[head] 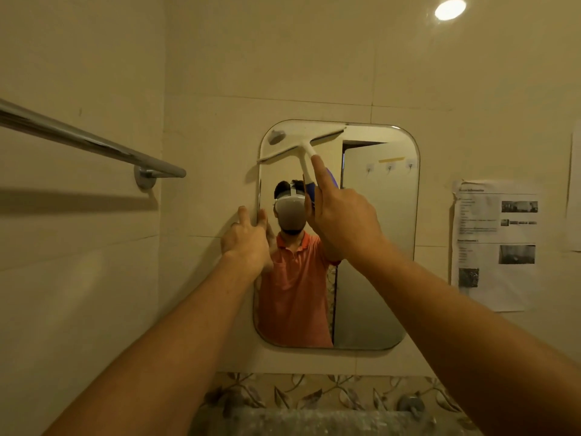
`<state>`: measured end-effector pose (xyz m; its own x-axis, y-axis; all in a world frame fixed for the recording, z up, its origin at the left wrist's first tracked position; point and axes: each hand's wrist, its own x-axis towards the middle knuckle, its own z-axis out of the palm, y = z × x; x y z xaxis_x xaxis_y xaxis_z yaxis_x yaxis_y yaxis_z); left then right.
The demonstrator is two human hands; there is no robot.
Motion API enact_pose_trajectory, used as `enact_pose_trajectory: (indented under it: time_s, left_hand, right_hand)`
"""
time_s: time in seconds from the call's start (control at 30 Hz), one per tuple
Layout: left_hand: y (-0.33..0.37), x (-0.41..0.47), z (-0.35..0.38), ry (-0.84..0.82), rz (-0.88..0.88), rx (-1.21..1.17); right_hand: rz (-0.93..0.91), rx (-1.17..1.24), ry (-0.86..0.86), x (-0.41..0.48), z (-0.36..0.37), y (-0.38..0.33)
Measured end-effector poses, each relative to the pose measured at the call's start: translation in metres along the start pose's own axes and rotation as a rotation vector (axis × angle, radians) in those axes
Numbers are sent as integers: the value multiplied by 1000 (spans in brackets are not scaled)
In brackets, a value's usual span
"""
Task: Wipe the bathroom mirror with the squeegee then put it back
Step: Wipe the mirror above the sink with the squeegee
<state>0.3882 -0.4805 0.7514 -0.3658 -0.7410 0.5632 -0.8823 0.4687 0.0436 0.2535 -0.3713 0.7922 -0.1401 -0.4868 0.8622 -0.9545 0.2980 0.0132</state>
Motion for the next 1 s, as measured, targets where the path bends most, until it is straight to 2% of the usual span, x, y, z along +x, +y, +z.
enact_pose_trajectory:
  time_s: [0.13, 0.23, 0.47, 0.7, 0.8, 1.0]
  left_hand:
    - [1, -1, -1, -1, -3, 2]
    - [1, -1, -1, -4, -13, 0]
    - [-2, -3, -1, 5, 5, 0]
    - [-1, -4, 2, 17, 3, 10]
    - [-1, -3, 2, 4, 2, 31]
    - [-4, 0, 2, -7, 4, 37]
  right_hand:
    - [21, 4, -43, -41, 25, 16]
    - [28, 1, -9, -71, 36, 25]
    - [77, 40, -50, -117, 43, 44]
    - [26, 260, -22, -58, 3, 26]
    - [-52, 178, 4, -16, -19, 0]
    - [-64, 25, 4, 32, -25, -24]
